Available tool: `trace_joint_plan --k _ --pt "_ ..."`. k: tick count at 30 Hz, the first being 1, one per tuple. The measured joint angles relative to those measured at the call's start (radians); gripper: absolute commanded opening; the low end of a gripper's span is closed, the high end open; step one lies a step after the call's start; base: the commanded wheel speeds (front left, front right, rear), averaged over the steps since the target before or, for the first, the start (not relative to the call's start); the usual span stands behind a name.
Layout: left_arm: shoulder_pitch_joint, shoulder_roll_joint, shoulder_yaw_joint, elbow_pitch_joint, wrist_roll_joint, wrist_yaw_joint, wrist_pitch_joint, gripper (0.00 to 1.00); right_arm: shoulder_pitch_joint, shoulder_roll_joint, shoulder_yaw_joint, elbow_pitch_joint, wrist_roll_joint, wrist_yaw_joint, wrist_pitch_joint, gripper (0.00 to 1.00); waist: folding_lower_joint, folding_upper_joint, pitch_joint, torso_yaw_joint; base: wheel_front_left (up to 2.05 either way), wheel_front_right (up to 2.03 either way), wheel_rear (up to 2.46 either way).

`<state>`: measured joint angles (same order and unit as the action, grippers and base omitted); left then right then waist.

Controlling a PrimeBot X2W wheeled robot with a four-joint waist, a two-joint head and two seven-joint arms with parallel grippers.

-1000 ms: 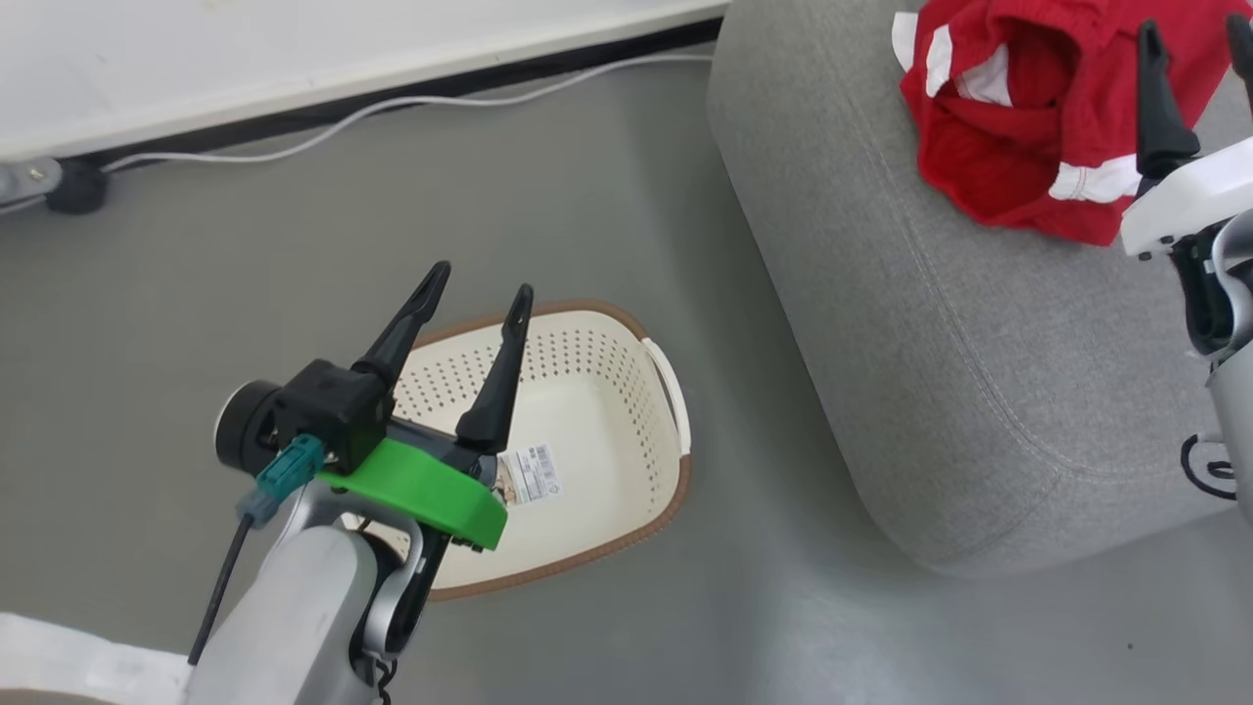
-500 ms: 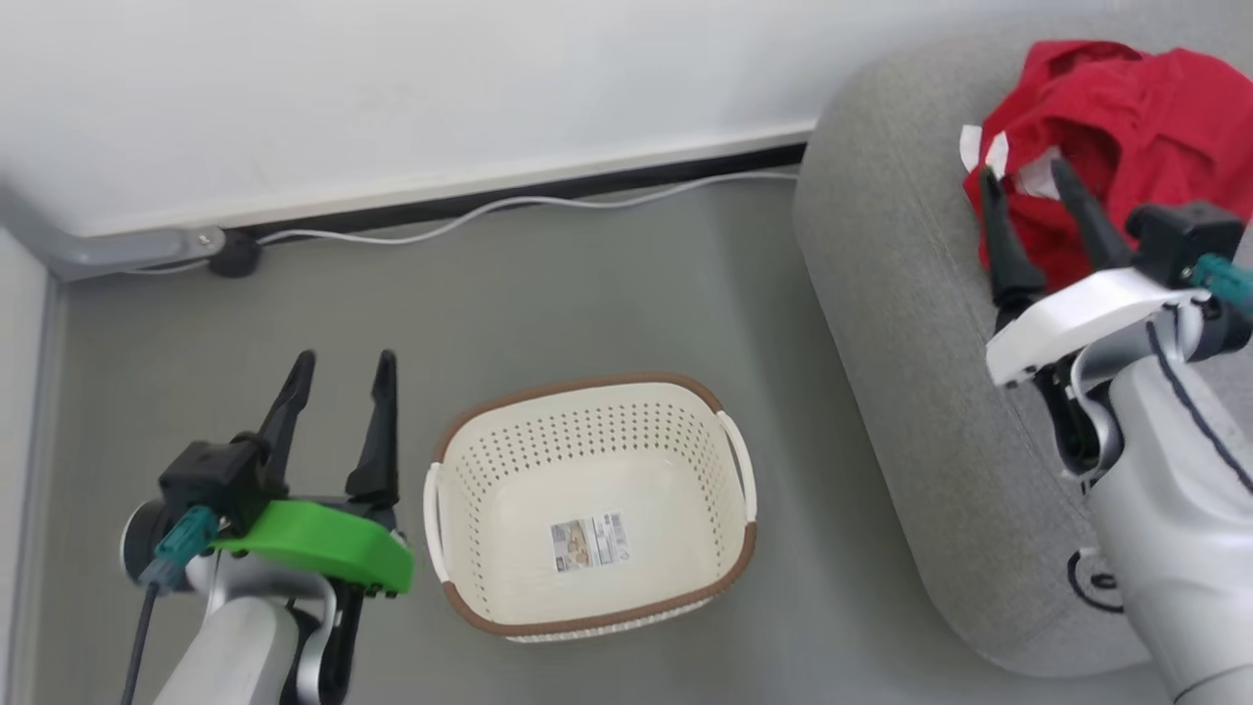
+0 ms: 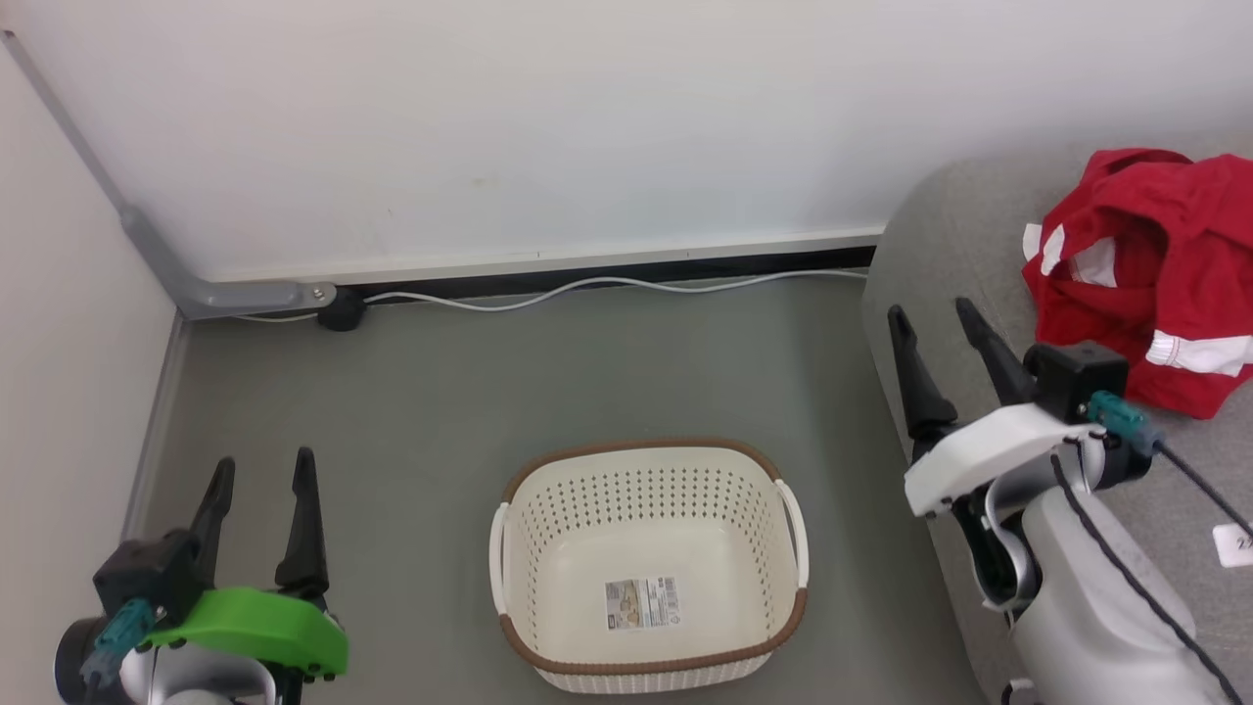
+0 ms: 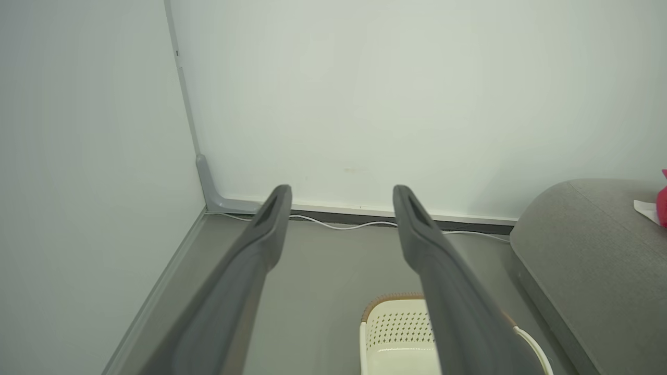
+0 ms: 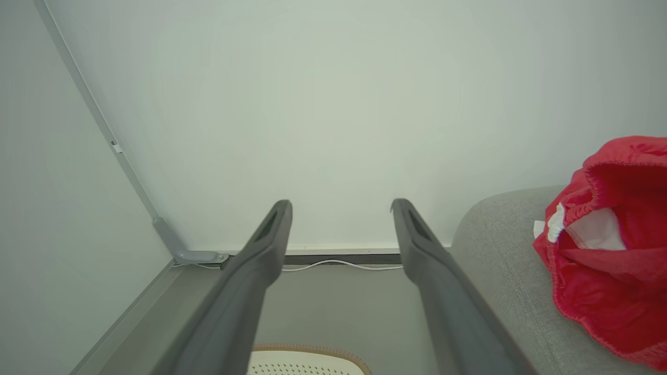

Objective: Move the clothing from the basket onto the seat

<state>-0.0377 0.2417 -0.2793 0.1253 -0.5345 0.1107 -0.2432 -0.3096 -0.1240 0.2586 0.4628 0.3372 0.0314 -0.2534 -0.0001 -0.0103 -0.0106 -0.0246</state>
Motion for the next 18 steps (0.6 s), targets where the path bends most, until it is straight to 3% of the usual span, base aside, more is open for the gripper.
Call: trace_joint_plan --k 18 --pt "0.142 0.003 0.075 -0.043 0.010 0.006 -0.005 1.00 0.220 0.030 0.020 -0.117 -0.012 -0.070 0.000 1.00 0.0000 0.0000 -0.042 0.021 0.00 0.00 0.00"
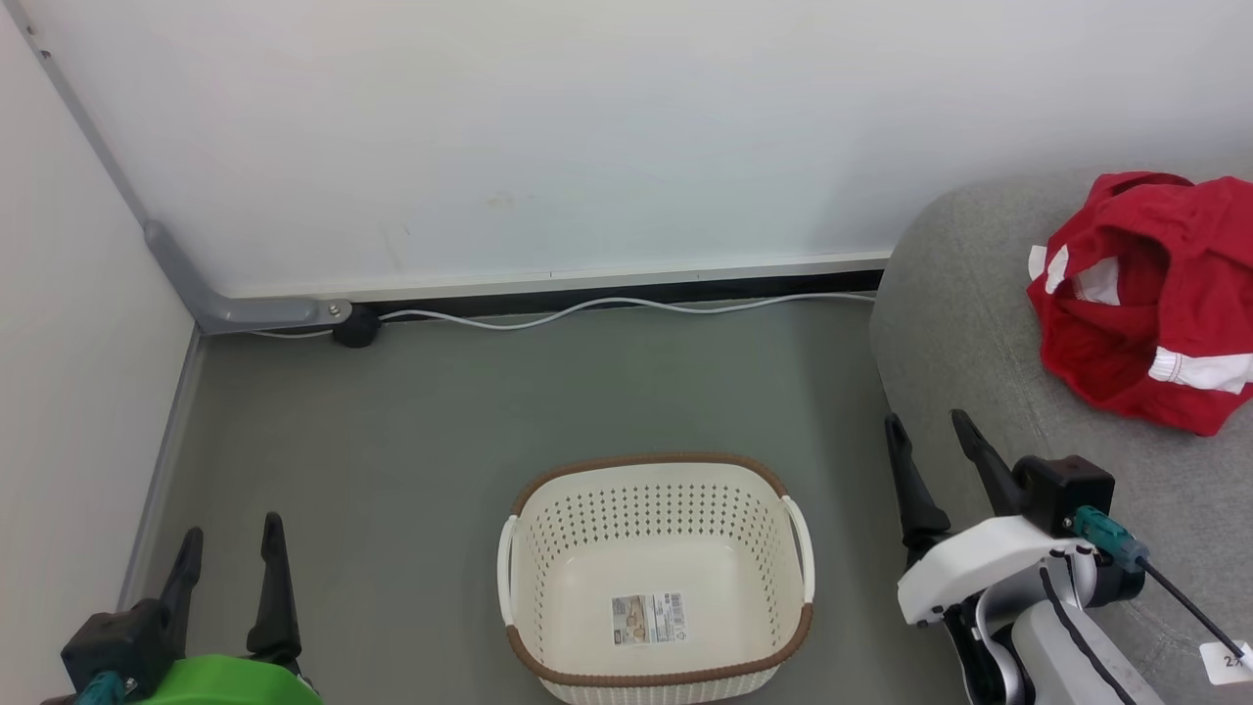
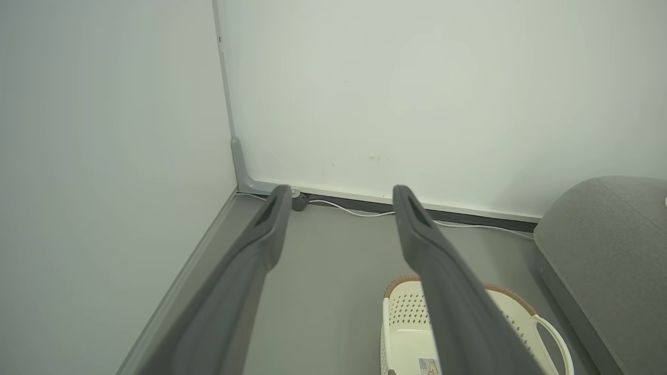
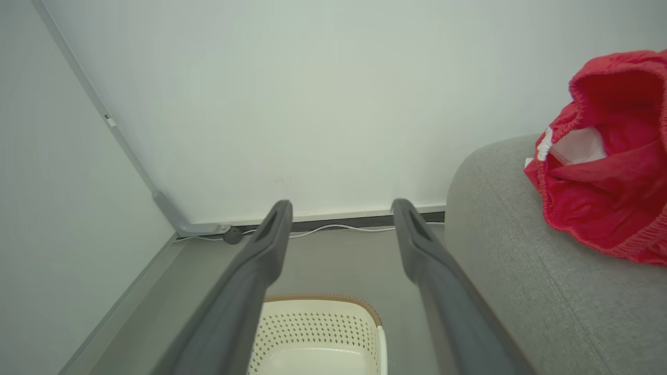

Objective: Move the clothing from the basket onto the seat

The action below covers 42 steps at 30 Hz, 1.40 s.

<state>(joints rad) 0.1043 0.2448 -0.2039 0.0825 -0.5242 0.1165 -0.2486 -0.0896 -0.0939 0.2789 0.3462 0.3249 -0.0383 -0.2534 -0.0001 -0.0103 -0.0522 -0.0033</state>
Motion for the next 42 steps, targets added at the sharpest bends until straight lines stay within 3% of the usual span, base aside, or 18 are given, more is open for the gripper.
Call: trace_joint_plan --k 8,34,35,36,37,42 --pt "0.029 -0.002 0.024 -0.039 0.047 0.003 0.000 1.00 0.055 0.002 0.002 -0.059 0.002 -0.025 0.000 1.00 0.0000 0.0000 0.003 -0.002 0.00 0.00 0.00" --pt "0.062 -0.023 0.043 -0.083 0.070 0.003 0.000 1.00 0.110 0.002 0.000 -0.163 0.001 -0.053 0.035 1.00 0.0000 0.0000 0.008 0.004 0.00 0.00 0.00" --pt "0.062 -0.024 0.044 -0.086 0.071 0.003 0.000 1.00 0.113 0.002 -0.002 -0.167 0.001 -0.053 0.035 1.00 0.0000 0.0000 0.008 0.005 0.00 0.00 0.00" --pt "0.062 -0.024 0.045 -0.089 0.071 0.003 0.000 0.90 0.116 0.002 -0.002 -0.169 0.001 -0.053 0.036 1.00 0.0000 0.0000 0.009 0.006 0.00 0.00 0.00" --pt "0.062 -0.025 0.044 -0.087 0.071 0.003 0.000 0.00 0.119 0.002 -0.002 -0.167 0.001 -0.053 0.035 0.00 0.0000 0.0000 0.009 0.006 0.00 0.00 0.00" --pt "0.070 -0.062 0.025 -0.030 0.068 0.002 0.002 0.00 0.159 0.008 0.004 -0.114 0.001 -0.053 0.035 0.00 0.0000 0.0000 0.009 0.006 0.00 0.00 0.00"
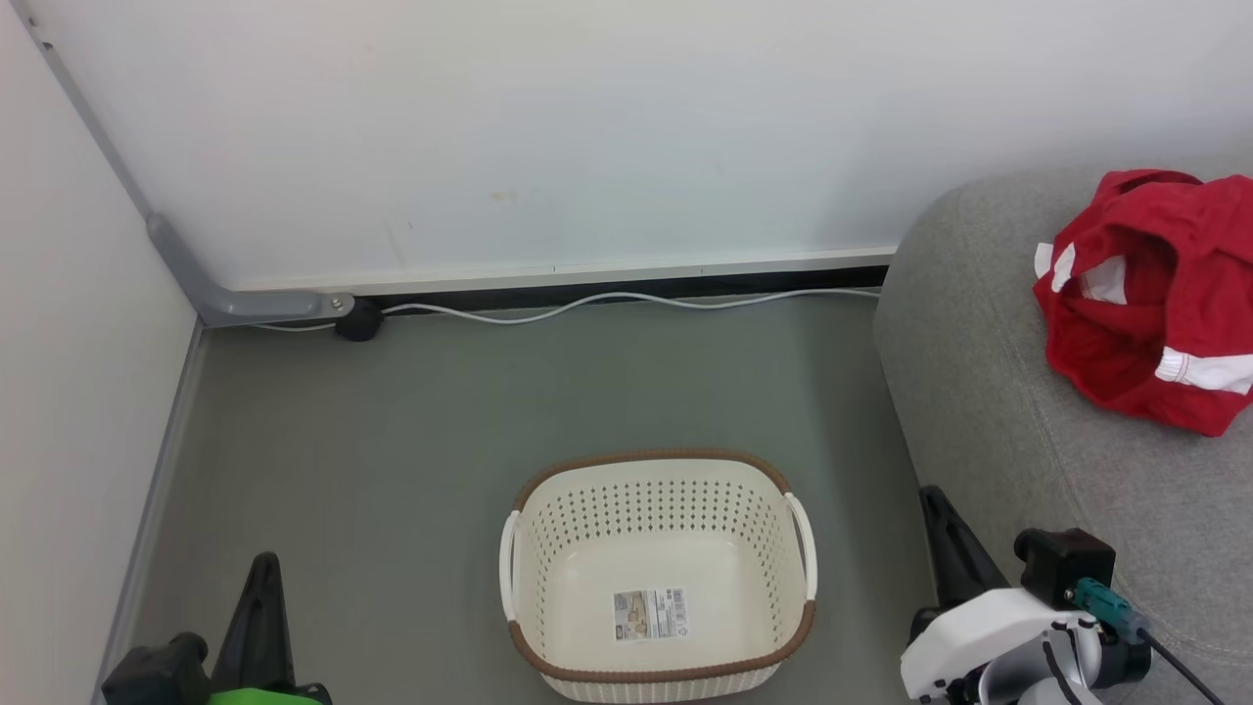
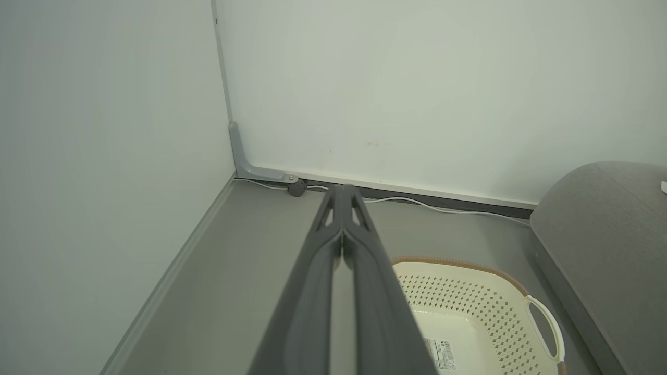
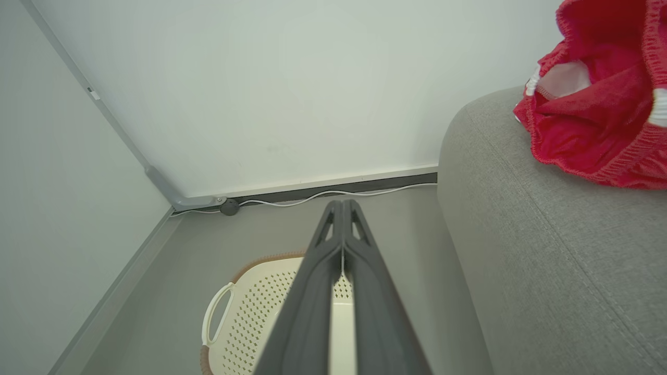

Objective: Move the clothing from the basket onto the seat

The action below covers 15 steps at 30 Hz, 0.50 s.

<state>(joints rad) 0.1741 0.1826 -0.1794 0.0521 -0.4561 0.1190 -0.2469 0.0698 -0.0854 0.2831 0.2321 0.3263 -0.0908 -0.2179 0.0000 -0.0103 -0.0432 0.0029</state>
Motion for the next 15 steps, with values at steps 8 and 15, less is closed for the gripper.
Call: trace_joint_plan --k 8,15 --pt "0.005 -0.011 0.001 0.004 -0.057 -0.008 0.010 0.00 0.012 0.005 -0.014 0.002 0.063 0.011 0.008 0.00 0.0000 0.0000 0.004 0.000 0.00 0.00 0.00" --pt "0.005 -0.019 0.017 0.008 -0.163 -0.023 0.036 0.00 0.011 0.007 -0.038 0.000 0.179 0.025 0.027 0.00 0.0000 0.0000 0.007 -0.001 0.00 0.00 0.00"
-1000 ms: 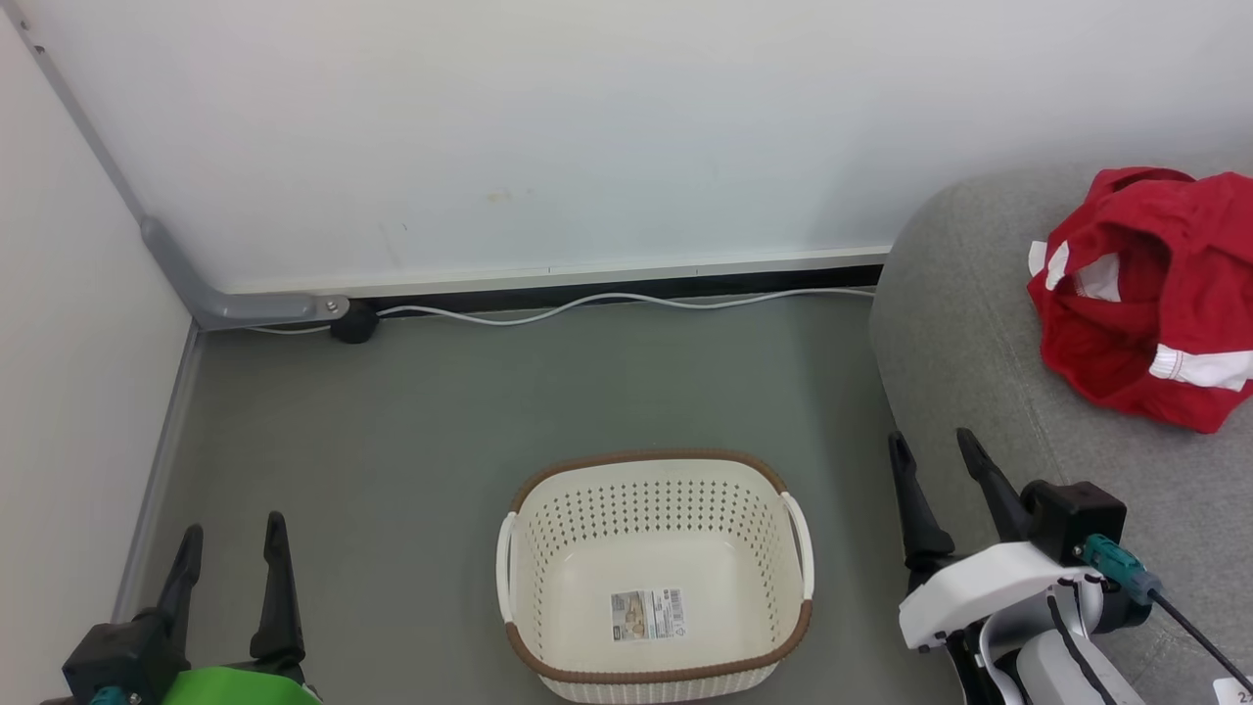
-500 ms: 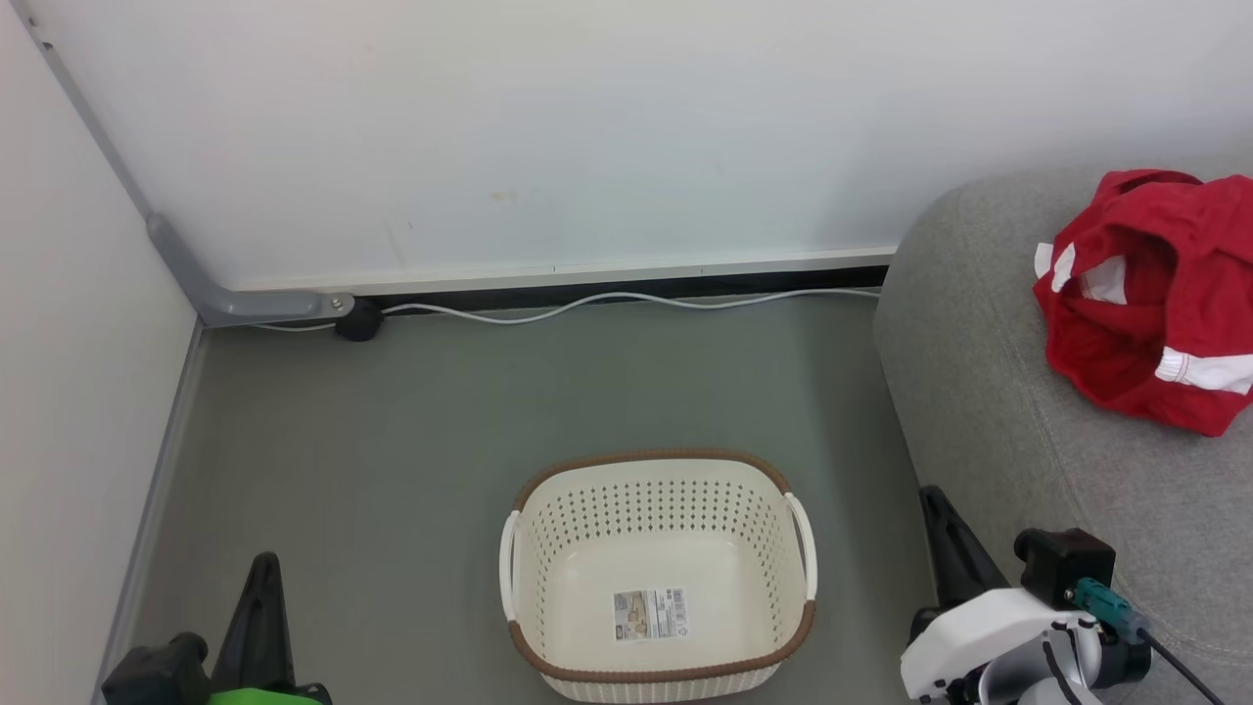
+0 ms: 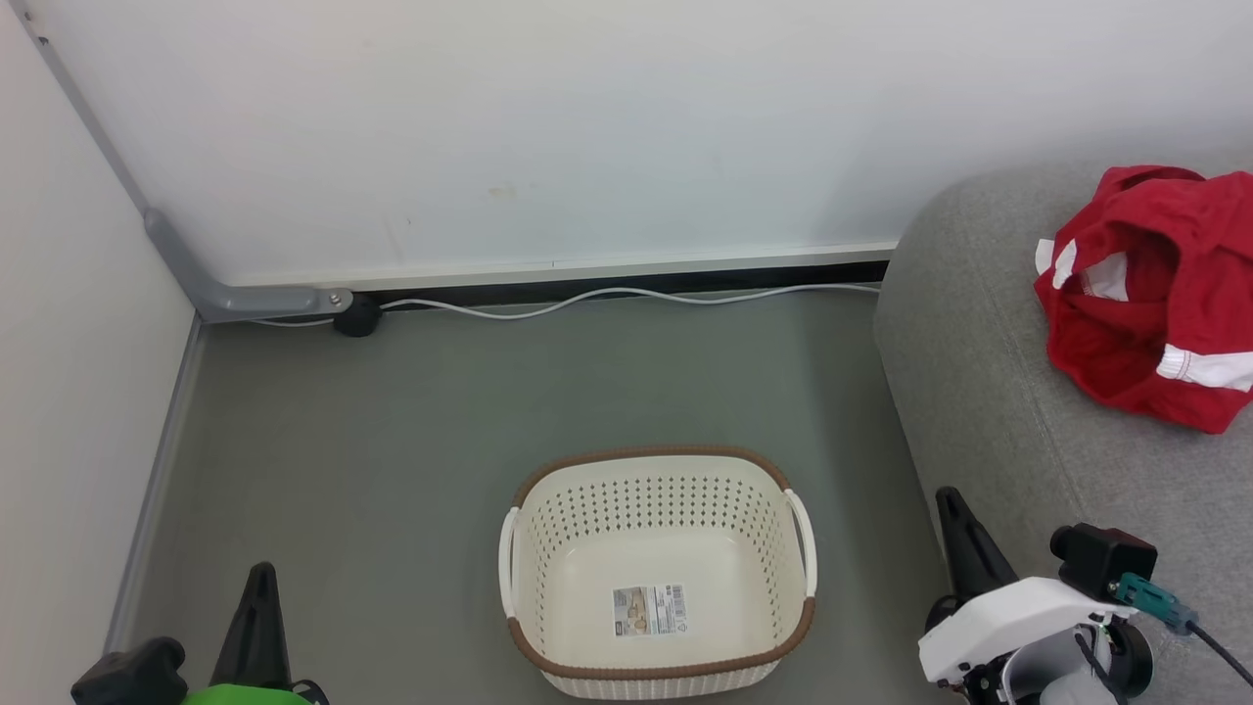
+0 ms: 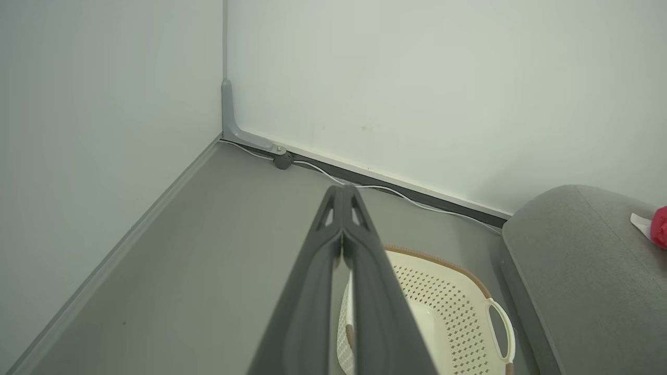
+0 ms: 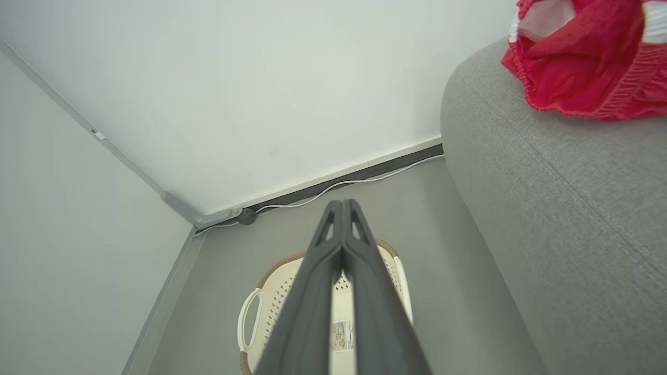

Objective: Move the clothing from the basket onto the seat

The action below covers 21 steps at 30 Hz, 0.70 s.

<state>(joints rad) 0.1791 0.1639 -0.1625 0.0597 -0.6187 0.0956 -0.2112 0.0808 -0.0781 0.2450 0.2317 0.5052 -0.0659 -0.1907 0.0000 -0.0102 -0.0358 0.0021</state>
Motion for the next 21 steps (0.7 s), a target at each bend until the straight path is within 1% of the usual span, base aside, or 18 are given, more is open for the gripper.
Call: trace_joint_plan --k 3,10,14,21 --pt "-0.001 -0.006 0.006 0.003 -0.030 -0.001 0.010 0.00 0.000 0.001 -0.012 0.000 0.042 0.006 0.008 0.00 0.0000 0.0000 0.001 0.000 0.00 0.00 0.00" --pt "-0.005 -0.015 0.023 0.015 -0.114 -0.023 0.034 0.00 -0.003 0.005 -0.041 -0.001 0.126 0.018 0.034 0.00 0.0000 0.0000 0.005 0.000 0.00 0.00 0.00" --pt "-0.007 -0.018 0.030 0.021 -0.138 -0.025 0.043 0.00 -0.010 0.007 -0.052 -0.001 0.165 0.024 0.043 0.00 0.0000 0.0000 0.006 0.000 0.00 0.00 0.00" --pt "-0.030 -0.023 0.044 0.033 -0.229 -0.044 0.066 0.00 -0.014 0.008 -0.079 0.000 0.252 0.039 0.062 0.00 0.0000 0.0000 0.009 0.000 0.00 0.00 0.00"
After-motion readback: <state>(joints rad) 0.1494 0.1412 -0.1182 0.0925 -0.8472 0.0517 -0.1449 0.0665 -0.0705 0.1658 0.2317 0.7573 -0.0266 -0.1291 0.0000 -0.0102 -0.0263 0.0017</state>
